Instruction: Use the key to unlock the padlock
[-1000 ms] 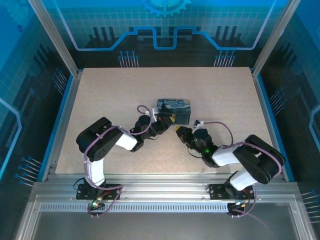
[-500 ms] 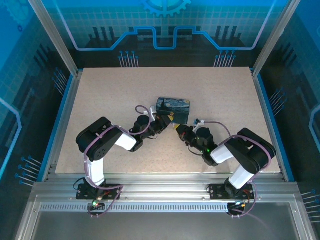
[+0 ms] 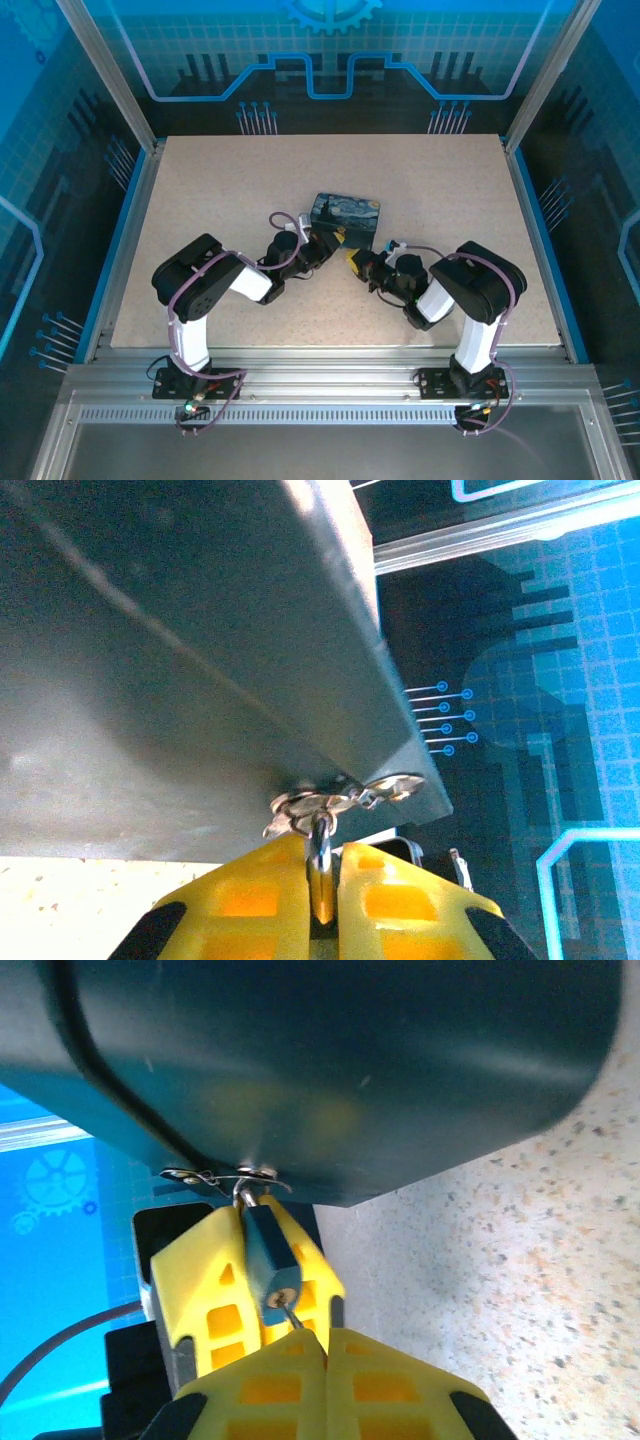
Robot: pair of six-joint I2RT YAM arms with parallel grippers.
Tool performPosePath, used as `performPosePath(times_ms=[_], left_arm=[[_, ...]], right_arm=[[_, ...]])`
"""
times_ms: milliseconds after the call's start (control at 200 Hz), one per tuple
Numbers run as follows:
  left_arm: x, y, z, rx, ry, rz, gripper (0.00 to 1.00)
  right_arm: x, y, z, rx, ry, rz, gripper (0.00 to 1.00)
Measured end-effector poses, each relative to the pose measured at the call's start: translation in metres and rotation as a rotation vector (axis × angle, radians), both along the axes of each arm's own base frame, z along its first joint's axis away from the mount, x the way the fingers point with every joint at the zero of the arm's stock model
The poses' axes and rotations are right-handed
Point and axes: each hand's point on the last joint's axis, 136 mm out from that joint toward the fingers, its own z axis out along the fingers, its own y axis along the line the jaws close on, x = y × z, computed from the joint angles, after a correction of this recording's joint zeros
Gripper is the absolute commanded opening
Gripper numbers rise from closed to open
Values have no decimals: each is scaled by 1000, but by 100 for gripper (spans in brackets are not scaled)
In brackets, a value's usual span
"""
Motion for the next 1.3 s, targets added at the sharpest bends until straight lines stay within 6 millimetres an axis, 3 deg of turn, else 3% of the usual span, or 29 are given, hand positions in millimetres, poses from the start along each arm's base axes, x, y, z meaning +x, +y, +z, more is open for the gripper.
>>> performPosePath(times_ms=[445,1006,1301], left_arm=[[0,-1,4,-11,-13,-6,0],[-1,-1,1,-3,-5,-9,0],[-7,-8,6,-20,-19,-37,0]], right_arm=[[5,1,9,-47,3,1,0],[5,1,6,-59,46,39,0],[-1,-6,14,-170,81,56,0]])
